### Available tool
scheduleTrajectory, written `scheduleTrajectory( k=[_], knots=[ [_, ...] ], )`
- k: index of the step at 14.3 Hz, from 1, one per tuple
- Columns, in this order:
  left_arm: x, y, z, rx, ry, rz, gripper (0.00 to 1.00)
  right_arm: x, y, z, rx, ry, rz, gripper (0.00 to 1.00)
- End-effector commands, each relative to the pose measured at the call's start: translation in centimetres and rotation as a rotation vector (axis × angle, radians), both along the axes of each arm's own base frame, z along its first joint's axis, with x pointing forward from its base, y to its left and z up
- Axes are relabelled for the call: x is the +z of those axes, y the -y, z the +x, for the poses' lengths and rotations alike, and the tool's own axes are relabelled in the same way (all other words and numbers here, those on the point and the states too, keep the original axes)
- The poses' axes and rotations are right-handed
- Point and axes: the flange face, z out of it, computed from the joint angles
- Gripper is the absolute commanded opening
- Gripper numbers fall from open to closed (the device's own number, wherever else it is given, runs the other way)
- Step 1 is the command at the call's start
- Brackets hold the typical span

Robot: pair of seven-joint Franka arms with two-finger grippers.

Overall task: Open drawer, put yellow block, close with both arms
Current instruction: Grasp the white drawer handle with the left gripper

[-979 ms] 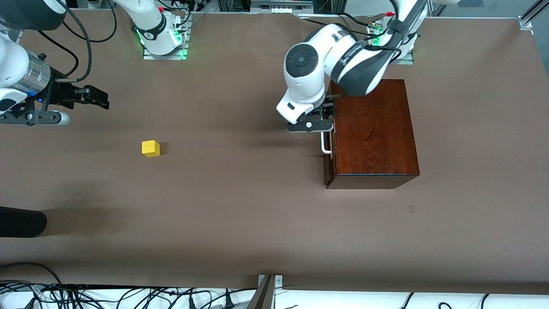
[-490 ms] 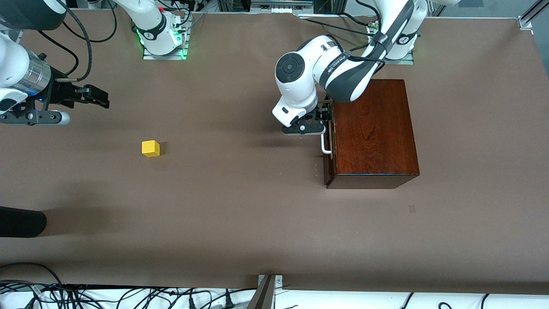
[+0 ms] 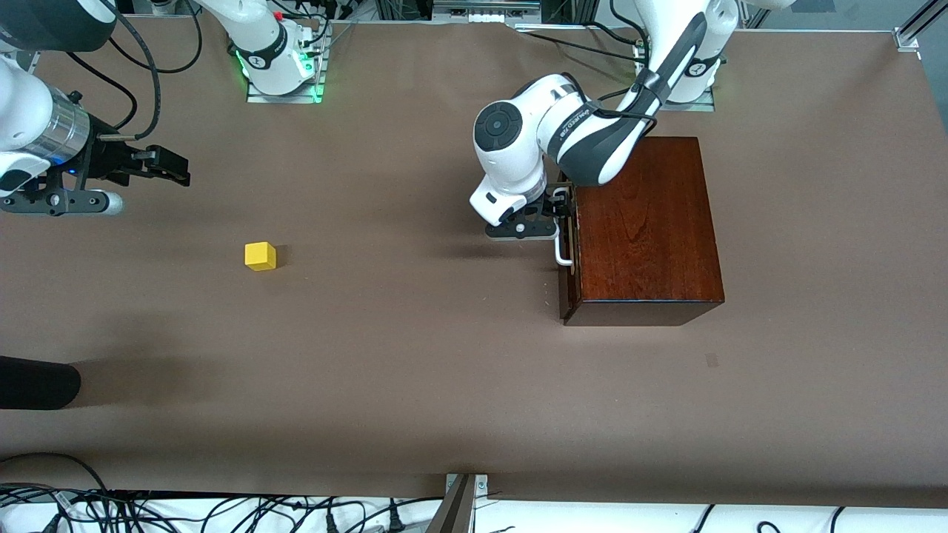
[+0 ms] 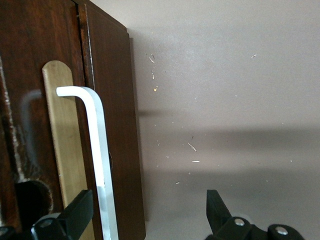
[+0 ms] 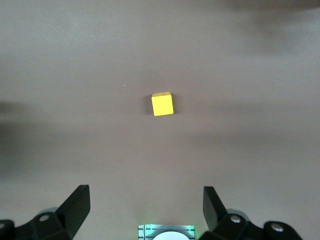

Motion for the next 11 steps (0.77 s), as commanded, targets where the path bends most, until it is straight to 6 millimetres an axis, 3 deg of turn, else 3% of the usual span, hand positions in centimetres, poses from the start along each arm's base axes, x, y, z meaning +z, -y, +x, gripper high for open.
scheduleTrajectory(
  k=[1,11],
  knots=[
    [-0.2,0.0,0.1,-0.008,0.03,0.016,1.0,0.3,0.0,-0.5,0.012,0.003,-0.003,1.0],
    [-1.7,-0.8,0.7,0.008,0.041,0.043,1.0,0.0,-0.1,-0.3,0.01,0.0,-0.004,1.0]
  ],
)
